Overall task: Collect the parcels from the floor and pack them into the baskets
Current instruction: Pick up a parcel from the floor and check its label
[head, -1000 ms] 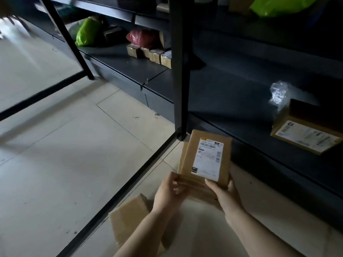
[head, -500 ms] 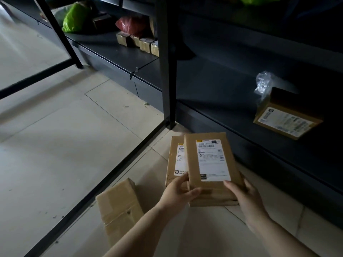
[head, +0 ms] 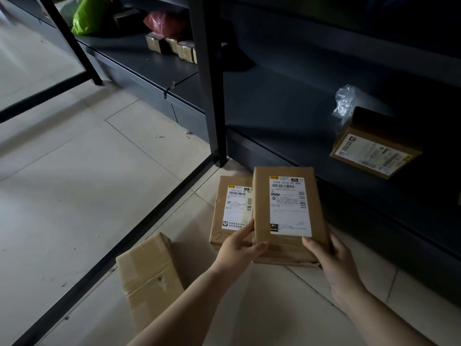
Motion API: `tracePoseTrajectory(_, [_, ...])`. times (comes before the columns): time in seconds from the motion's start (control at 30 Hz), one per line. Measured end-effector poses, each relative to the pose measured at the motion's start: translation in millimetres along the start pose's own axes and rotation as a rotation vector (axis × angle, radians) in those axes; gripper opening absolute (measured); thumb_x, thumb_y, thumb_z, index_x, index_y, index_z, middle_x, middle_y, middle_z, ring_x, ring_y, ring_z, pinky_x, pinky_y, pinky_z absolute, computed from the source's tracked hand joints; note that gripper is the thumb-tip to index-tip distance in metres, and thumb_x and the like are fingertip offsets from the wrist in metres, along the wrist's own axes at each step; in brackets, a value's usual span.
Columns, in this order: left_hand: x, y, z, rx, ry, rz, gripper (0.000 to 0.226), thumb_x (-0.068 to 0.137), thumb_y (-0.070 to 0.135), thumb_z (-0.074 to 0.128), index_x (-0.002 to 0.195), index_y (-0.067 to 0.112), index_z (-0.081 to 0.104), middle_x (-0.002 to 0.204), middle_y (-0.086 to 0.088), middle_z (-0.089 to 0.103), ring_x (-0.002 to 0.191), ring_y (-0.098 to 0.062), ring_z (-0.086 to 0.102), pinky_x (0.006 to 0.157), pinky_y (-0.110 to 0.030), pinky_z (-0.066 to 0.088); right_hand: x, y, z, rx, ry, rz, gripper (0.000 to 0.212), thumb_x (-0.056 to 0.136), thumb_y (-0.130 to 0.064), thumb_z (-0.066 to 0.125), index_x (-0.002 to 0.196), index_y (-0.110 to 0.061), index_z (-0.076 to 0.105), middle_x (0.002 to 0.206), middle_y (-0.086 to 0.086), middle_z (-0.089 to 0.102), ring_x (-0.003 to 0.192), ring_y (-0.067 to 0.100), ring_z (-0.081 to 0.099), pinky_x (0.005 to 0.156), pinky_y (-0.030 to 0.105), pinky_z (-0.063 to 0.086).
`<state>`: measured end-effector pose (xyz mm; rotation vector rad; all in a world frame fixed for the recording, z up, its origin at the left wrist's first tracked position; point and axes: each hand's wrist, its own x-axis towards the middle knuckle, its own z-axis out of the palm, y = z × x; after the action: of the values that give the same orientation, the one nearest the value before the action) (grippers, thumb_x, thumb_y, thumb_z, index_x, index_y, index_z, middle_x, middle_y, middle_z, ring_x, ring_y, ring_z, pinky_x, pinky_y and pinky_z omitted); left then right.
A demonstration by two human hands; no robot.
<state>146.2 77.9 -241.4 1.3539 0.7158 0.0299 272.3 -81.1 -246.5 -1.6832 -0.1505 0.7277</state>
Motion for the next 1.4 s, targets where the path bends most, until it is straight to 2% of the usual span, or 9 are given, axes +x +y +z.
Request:
tracePoseTrajectory(0.1, [-5.5, 8.0, -10.9, -0.032, 0.042, -0.001, 0.063, 0.087, 0.005, 0.061, 0.141, 0.025, 0.037, 0.089, 0.015, 0.074, 0.077, 0.001, 0.068, 0.061, -0.009, 0.048, 1.2, -10.3, 14.8, 0.004, -0.033, -0.010, 0.037, 0.079, -0.019, 0.071, 0.100, -0.048, 0.061, 0.098, -0.019, 0.070, 0.096, 0.000, 0.062, 0.081, 0.023, 0.048])
tracePoseTrajectory(0.33, [-38.6, 67.9, -30.2, -0.084, 0.145, -0.027, 0.061, 0.083, 0.006, 0.065, 0.137, 0.025, 0.044, 0.109, 0.003, 0.071, 0.101, -0.017, 0.067, 0.084, -0.028, 0.055, -20.9, -74.8, 46.9, 0.015, -0.072, -0.009, 0.042, 0.078, -0.024, 0.071, 0.102, -0.055, 0.055, 0.093, -0.031, 0.066, 0.087, -0.015, 0.059, 0.066, 0.008, 0.046])
tracePoseTrajectory(0.43, [-72.8, 118.6, -27.7, -0.077, 0.200, -0.015, 0.057, 0.080, 0.010, 0.069, 0.131, 0.028, 0.052, 0.112, 0.004, 0.070, 0.104, -0.018, 0.065, 0.089, -0.035, 0.054, -45.8, -123.6, 48.3, 0.058, -0.093, 0.005, 0.040, 0.080, -0.018, 0.070, 0.102, -0.050, 0.061, 0.097, -0.022, 0.070, 0.088, -0.004, 0.065, 0.072, 0.016, 0.050])
tracePoseTrajectory(0.63, [-190.1, 277.2, -2.8, -0.087, 0.314, -0.021, 0.047, 0.069, 0.014, 0.071, 0.102, 0.046, 0.062, 0.096, 0.013, 0.074, 0.088, -0.009, 0.069, 0.072, -0.021, 0.054, -135.8, -282.3, 22.6, 0.063, -0.136, 0.058, 0.042, 0.073, -0.018, 0.074, 0.107, -0.041, 0.064, 0.096, -0.019, 0.072, 0.091, 0.006, 0.067, 0.077, 0.029, 0.051])
tracePoseTrajectory(0.73, [-273.8, 372.4, 16.1, -0.091, 0.353, -0.032, 0.065, 0.055, 0.032, 0.069, 0.119, 0.039, 0.057, 0.103, 0.010, 0.072, 0.096, -0.013, 0.067, 0.083, -0.027, 0.054, -196.1, -382.7, 5.9, 0.010, -0.163, 0.047, 0.045, 0.073, -0.014, 0.076, 0.107, -0.039, 0.062, 0.094, -0.017, 0.071, 0.091, 0.008, 0.065, 0.073, 0.027, 0.049])
tracePoseTrajectory(0.93, [-414.9, 513.9, 47.0, -0.108, 0.435, -0.013, 0.077, 0.065, 0.026, 0.077, 0.136, 0.019, 0.048, 0.115, 0.000, 0.067, 0.097, -0.013, 0.066, 0.082, -0.026, 0.054, -299.3, -546.8, -23.1, -0.091, -0.258, 0.016, 0.053, 0.073, -0.027, 0.078, 0.122, -0.020, 0.059, 0.092, -0.016, 0.064, 0.083, 0.002, 0.057, 0.062, 0.019, 0.041])
tracePoseTrajectory(1.03, [-460.1, 550.8, 50.7, -0.189, 0.518, 0.010, 0.064, 0.075, 0.011, 0.075, 0.134, 0.017, 0.049, 0.101, 0.006, 0.069, 0.084, -0.006, 0.067, 0.066, -0.017, 0.054, -336.2, -589.4, -23.4, -0.089, -0.327, -0.028, 0.060, 0.073, -0.030, 0.077, 0.128, -0.017, 0.055, 0.101, -0.004, 0.067, 0.089, 0.013, 0.062, 0.063, 0.025, 0.045])
tracePoseTrajectory(1.17, [-512.7, 577.6, 39.5, -0.182, 0.646, 0.096, 0.063, 0.074, 0.014, 0.075, 0.133, 0.018, 0.051, 0.093, 0.012, 0.068, 0.079, 0.001, 0.065, 0.066, -0.013, 0.052, -381.1, -626.5, -3.2, -0.098, -0.393, -0.116, 0.064, 0.072, -0.033, 0.078, 0.130, -0.018, 0.054, 0.107, 0.000, 0.067, 0.093, 0.019, 0.063, 0.075, 0.036, 0.052])
tracePoseTrajectory(1.4, [-620.8, 594.0, 0.2, -0.156, 0.790, 0.235, 0.063, 0.076, 0.018, 0.075, 0.134, 0.020, 0.050, 0.117, 0.003, 0.064, 0.087, -0.003, 0.063, 0.070, -0.015, 0.052, -469.7, -660.7, 55.1, -0.066, -0.521, -0.256, 0.059, 0.072, -0.035, 0.077, 0.127, -0.023, 0.057, 0.104, -0.005, 0.068, 0.095, 0.017, 0.064, 0.085, 0.040, 0.053])
